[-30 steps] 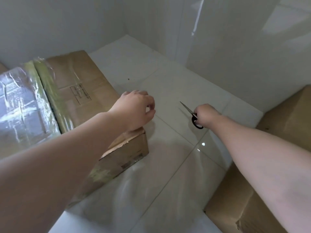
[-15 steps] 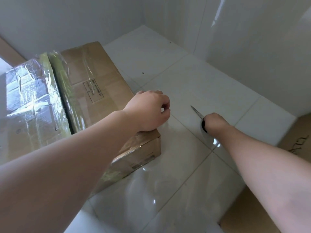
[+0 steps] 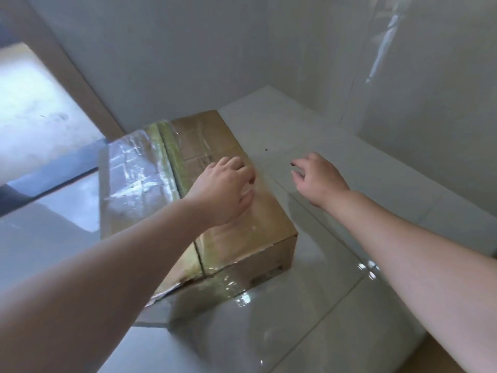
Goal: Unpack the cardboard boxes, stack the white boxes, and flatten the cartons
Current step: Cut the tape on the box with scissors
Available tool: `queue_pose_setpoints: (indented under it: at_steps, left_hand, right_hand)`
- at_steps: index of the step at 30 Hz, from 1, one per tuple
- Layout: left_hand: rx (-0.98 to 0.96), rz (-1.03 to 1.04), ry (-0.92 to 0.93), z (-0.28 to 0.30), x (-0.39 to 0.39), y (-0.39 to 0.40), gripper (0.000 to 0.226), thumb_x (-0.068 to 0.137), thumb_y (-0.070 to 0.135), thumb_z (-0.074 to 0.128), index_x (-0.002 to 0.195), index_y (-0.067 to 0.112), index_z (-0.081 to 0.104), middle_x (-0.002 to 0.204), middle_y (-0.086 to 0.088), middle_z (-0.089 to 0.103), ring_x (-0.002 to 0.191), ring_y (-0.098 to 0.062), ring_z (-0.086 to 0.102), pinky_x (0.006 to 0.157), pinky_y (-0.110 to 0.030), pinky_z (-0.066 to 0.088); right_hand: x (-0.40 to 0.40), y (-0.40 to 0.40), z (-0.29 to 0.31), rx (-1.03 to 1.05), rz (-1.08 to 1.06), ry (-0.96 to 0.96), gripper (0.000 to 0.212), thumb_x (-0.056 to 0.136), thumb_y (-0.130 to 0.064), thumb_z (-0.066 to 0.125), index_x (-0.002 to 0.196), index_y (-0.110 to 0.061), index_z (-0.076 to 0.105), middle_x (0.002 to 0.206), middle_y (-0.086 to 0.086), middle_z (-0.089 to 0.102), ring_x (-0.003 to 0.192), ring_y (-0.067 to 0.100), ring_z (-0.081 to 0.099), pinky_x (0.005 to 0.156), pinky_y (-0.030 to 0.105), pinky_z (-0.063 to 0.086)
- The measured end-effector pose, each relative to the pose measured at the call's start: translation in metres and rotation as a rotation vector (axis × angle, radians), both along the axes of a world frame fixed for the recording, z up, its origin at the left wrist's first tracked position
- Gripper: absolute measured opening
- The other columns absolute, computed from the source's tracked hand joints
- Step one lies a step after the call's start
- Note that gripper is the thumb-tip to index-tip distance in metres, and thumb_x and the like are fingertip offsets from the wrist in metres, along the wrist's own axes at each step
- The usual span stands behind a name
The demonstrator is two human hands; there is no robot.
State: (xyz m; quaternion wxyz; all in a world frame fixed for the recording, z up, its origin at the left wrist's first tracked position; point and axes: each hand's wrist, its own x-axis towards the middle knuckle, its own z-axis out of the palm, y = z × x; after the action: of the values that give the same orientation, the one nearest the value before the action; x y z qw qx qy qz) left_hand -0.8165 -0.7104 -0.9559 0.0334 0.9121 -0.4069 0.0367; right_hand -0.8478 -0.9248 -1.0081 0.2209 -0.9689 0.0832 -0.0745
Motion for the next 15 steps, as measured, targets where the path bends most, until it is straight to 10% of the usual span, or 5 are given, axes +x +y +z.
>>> queue_pose_setpoints:
  at_steps: [7,15]
  left_hand:
    - [0.13,0.041,0.137,0.023,0.003,0.099,0.016,0.088,0.028,0.049,0.094,0.019,0.062,0.095,0.001,0.061,0.092,-0.023,0.059,0.082,-0.036,0.046]
    - [0.129,-0.041,0.107,0.014,0.004,0.134,0.027,0.095,0.036,0.042,0.113,0.024,0.058,0.122,0.003,0.054,0.116,-0.018,0.048,0.105,-0.035,0.033]
  right_hand:
    - [-0.026,0.136,0.055,-0.159,0.606,0.046,0.071,0.082,-0.059,0.057,0.137,-0.015,0.045,0.14,0.01,0.039,0.127,0.026,0.039,0.107,0.038,0.033]
    - [-0.038,0.174,0.055,-0.208,0.525,0.225,0.075,0.087,-0.041,0.054,0.149,-0.017,0.017,0.154,0.011,0.017,0.143,0.024,0.013,0.117,0.038,0.015]
